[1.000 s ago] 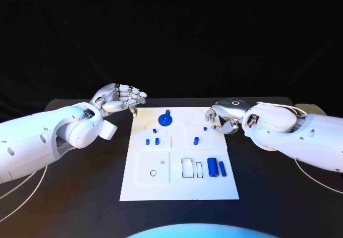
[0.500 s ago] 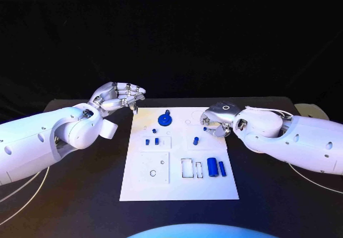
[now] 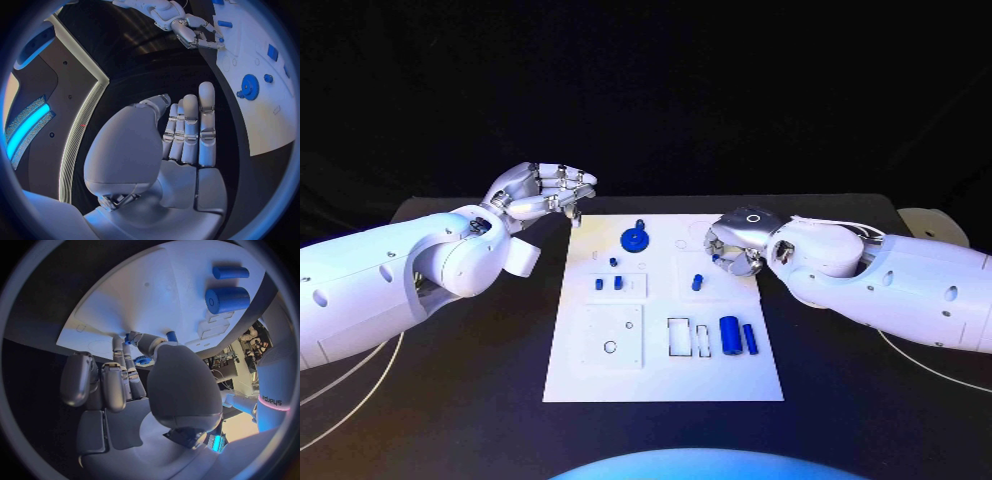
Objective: Assemble the parts on the task board
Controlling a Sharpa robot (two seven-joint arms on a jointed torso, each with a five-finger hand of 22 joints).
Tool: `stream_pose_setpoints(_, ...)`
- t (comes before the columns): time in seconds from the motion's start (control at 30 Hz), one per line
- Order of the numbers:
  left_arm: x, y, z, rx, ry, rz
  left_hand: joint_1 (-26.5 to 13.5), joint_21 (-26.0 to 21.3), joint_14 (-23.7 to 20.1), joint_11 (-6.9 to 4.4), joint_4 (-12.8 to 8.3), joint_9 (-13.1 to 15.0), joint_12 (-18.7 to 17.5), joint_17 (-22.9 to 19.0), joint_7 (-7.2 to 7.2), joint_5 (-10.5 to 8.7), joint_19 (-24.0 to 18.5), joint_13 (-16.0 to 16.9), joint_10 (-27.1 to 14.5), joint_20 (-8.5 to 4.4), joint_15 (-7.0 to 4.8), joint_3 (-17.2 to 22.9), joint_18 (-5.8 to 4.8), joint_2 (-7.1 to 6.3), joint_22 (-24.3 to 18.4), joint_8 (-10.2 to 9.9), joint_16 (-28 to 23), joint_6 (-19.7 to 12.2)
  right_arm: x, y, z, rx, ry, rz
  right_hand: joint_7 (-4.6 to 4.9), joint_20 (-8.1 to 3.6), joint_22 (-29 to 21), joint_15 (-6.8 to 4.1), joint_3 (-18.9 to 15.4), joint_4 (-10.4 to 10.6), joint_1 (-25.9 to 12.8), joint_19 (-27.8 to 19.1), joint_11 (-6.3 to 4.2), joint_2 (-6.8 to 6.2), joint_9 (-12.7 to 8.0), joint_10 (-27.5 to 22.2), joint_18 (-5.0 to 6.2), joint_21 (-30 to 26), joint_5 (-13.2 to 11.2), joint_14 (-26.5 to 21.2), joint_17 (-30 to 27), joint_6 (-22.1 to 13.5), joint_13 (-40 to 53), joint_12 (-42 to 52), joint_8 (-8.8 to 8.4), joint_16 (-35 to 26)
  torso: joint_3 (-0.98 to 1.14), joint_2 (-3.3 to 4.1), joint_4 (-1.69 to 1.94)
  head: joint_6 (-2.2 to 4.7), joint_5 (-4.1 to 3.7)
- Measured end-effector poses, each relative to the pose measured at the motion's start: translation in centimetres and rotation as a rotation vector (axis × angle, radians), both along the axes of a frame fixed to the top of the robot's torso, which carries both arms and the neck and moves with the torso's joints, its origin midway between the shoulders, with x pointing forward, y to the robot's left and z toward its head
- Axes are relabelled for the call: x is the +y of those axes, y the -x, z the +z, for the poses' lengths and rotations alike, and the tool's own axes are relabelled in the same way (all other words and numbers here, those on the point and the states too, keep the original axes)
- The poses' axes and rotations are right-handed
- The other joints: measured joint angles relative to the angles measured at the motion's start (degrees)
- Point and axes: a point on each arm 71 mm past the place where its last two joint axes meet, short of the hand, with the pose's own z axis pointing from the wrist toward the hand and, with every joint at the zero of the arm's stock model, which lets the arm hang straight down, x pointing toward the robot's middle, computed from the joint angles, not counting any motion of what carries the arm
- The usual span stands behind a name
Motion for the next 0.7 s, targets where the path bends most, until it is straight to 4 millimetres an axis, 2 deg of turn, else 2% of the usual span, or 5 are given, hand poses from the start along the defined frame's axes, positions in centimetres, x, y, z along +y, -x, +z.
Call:
stream_pose_setpoints(0.27,-0.02,0.01,-0.01,0.003,0.001,0.0,0.0,0.0,0.0,0.0,-0.16,-0.01,0.0,0.11,0.18,0.0,0.0,0.07,-0.39,0.0,0.0,0.16,0.0,0.0,0.0,0.0,0.0,-0.19,0.21,0.01,-0.16,-0.001,-0.009,0.003,-0.57,-0.28,0.64,-0.42,0.77,-0.77,0.5,0.28,-0.73,1.41,0.35,2.11,0.01,0.44,-0.54,0.01,-0.01,1.73,-0.33,0.29,0.94,0.22,0.04,-0.01,-0.08,-0.22,0.11)
stream_pose_setpoints(0.7,-0.05,0.02,-0.03,0.006,0.001,-0.002,0.0,0.0,0.0,0.0,-0.32,-0.01,0.0,0.11,0.18,0.0,0.0,0.13,-0.39,0.0,0.0,0.32,-0.01,0.0,0.01,0.0,0.0,-0.19,0.46,0.02,-0.36,-0.006,-0.013,0.002,-1.01,-0.49,1.57,-0.95,0.9,-1.91,0.9,0.48,-1.03,2.37,0.88,3.4,0.01,1.29,-0.82,0.14,-0.01,3.07,0.01,0.72,1.98,0.55,0.04,-0.02,-0.05,-0.54,0.05)
